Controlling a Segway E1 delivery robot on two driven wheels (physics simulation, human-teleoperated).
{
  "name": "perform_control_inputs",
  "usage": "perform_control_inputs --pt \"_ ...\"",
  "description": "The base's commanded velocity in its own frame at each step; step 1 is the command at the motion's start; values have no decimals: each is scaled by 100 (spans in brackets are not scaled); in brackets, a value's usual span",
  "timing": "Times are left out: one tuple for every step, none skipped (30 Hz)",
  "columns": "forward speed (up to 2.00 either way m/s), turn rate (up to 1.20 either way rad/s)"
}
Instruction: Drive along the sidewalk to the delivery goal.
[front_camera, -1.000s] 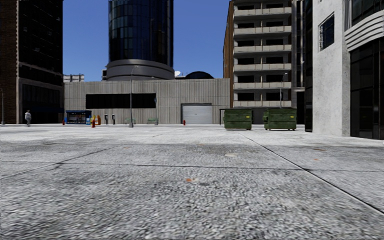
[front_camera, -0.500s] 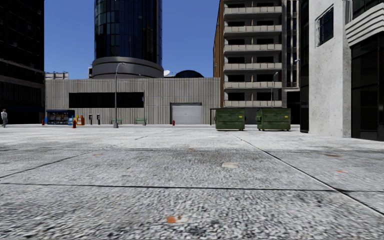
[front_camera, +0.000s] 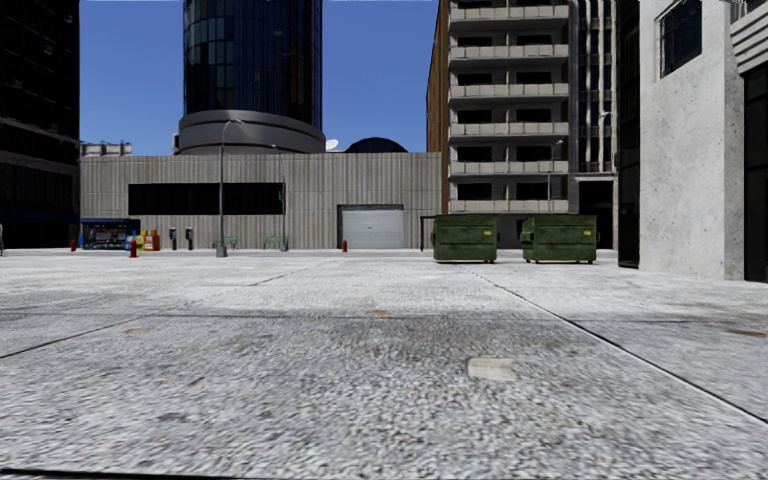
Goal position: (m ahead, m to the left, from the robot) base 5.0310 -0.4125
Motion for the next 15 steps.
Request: perform_control_inputs --pt "200 -46" --pt "200 -46" --pt "200 -43" --pt "200 -29" --pt "200 -6" --pt "200 -6" --pt "200 0" --pt "200 0" --pt "200 0" --pt "200 0" --pt "200 0" --pt "200 0" --pt "200 0" --pt "200 0" --pt "200 0"
